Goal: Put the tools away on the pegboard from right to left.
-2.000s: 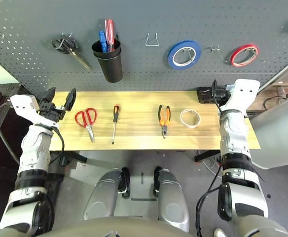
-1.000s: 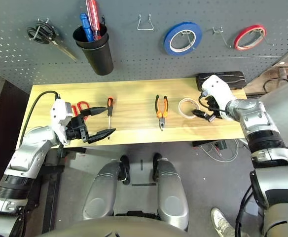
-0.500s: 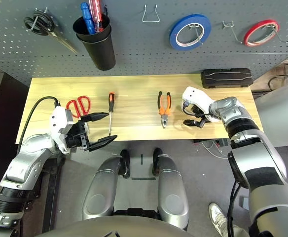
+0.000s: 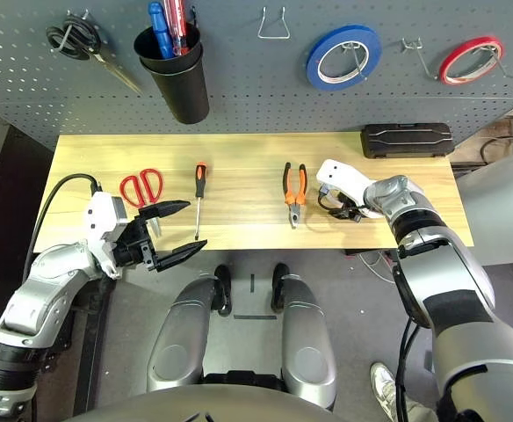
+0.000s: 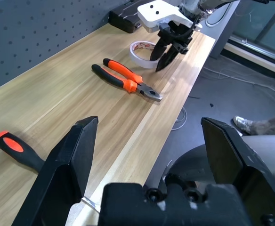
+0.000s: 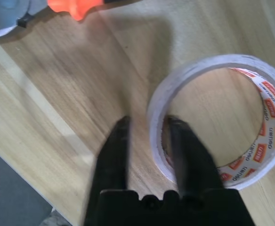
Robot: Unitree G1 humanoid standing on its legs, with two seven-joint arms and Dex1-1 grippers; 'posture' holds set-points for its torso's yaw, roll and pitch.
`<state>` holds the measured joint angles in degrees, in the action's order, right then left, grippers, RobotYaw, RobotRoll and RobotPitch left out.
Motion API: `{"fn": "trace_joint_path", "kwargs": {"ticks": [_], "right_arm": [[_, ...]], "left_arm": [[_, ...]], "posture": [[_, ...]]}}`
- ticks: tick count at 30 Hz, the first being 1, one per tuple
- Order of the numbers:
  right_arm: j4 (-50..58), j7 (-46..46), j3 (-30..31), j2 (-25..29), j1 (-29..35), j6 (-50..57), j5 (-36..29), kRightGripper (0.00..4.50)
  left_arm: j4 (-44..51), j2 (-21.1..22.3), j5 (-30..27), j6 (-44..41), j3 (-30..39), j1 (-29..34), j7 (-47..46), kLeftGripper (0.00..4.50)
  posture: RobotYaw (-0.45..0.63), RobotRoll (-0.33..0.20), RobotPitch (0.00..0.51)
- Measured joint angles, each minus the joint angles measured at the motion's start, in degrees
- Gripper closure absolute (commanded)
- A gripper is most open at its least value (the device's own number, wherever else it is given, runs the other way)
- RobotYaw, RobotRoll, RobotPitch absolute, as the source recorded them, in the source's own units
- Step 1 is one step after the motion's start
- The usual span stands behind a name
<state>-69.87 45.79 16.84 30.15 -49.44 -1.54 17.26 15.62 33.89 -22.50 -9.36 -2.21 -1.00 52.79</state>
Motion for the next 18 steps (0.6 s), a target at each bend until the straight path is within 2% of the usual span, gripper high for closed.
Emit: {"fn": "trace_joint_path", "kwargs": {"ticks": [1, 2, 7, 13, 18], "right_arm": [[0.4, -0.1, -0.3, 0.5, 0.5, -0.2, -0.3, 4.3], [0.9, -0.1, -0.8, 0.9, 1.0, -0.3, -0.5, 4.45], [10.8, -0.4, -4.0, 4.1, 7.3, -0.1, -2.6, 4.45], [40.5, -1.7, -11.6, 7.5, 25.7, 7.6, -8.2, 4.45], [59.3, -5.9, -18.4, 7.7, 36.0, 11.9, -11.4, 4.45]], "left_arm": [[0.0, 0.0, 0.0, 0.0, 0.0, 0.0, 0.0, 0.0], [0.0, 0.0, 0.0, 0.0, 0.0, -0.1, 0.0, 0.0], [0.1, -0.2, 0.1, 0.8, -0.5, -1.0, 0.2, 0.0], [-1.0, 0.5, 3.7, 5.8, -3.5, -2.1, 2.8, 0.0], [-4.6, 0.6, 6.5, 10.8, -4.6, -5.1, 3.9, 0.0]], "posture": [[0.09, 0.0, 0.373], [0.09, 0.0, 0.37], [0.06, 0.0, 0.338], [0.03, 0.0, 0.303], [-0.01, 0.0, 0.277]]}}
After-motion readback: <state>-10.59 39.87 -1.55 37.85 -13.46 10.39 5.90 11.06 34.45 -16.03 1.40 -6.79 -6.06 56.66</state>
